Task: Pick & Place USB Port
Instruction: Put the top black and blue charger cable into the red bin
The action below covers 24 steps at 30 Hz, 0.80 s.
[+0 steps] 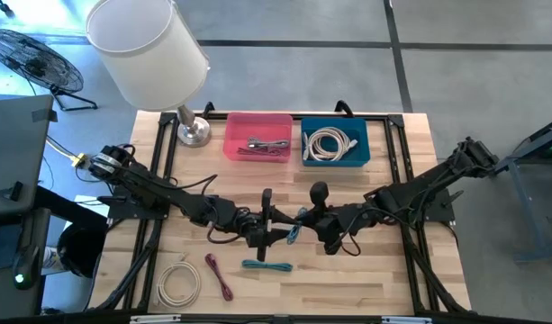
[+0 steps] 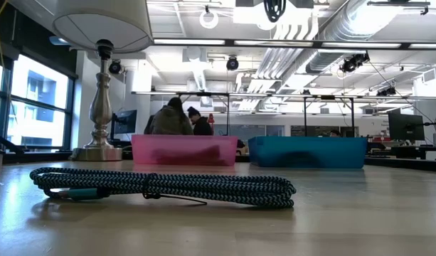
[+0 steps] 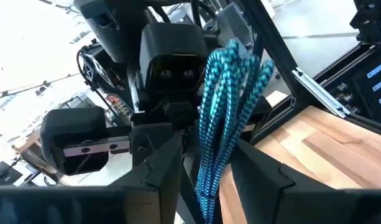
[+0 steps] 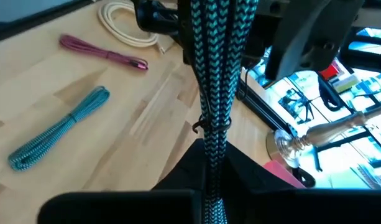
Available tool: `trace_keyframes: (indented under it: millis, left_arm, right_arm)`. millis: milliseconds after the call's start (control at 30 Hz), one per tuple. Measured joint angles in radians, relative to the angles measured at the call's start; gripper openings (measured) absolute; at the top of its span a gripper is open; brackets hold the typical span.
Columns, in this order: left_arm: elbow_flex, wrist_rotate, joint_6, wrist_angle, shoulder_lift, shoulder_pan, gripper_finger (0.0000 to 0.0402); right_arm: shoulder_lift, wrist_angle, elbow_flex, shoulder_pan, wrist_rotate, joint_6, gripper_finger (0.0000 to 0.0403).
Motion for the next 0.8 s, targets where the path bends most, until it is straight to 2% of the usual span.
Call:
trace_keyframes:
  millis: [133, 267, 367, 533, 600, 700, 733, 800]
  left_arm:
    - [-0.001, 0.030, 0.029, 0.030, -0.024, -0.002, 0.0144]
    - [0.029, 0.041, 0.095, -0.003, -0.131, -0.033, 0.0145]
    - [0.061, -0.033, 0.171, -0.108, -0.205, -0.080, 0.0146]
    - [0.102, -0.237, 0.255, -0.312, -0.286, -0.162, 0.0146]
    - [0.105, -0.297, 0.255, -0.336, -0.301, -0.184, 0.0146]
    - [0.105, -0.345, 0.255, -0.348, -0.307, -0.203, 0.0146]
    - [0.105, -0.346, 0.255, -0.348, -0.308, -0.206, 0.0146]
    - [0.105, -0.346, 0.255, -0.348, -0.309, -0.205, 0.0146]
  right_arm:
    - [0.000, -0.032, 0.000, 0.001, 0.058, 0.002, 0.0013]
    - [-0.008, -0.098, 0.000, 0.002, 0.176, 0.011, 0.0013]
    - [-0.033, -0.166, 0.000, 0.012, 0.316, 0.044, 0.0013]
    - [-0.104, -0.351, 0.000, 0.014, 0.695, 0.049, 0.0013]
    - [-0.153, -0.446, 0.004, -0.026, 0.771, 0.046, 0.0013]
    - [-0.239, -0.532, 0.015, -0.150, 0.754, 0.059, 0.0013]
    - [-0.268, -0.543, 0.018, -0.199, 0.704, 0.074, 0.0013]
    - [-0.329, -0.558, 0.019, -0.310, 0.526, 0.104, 0.0013]
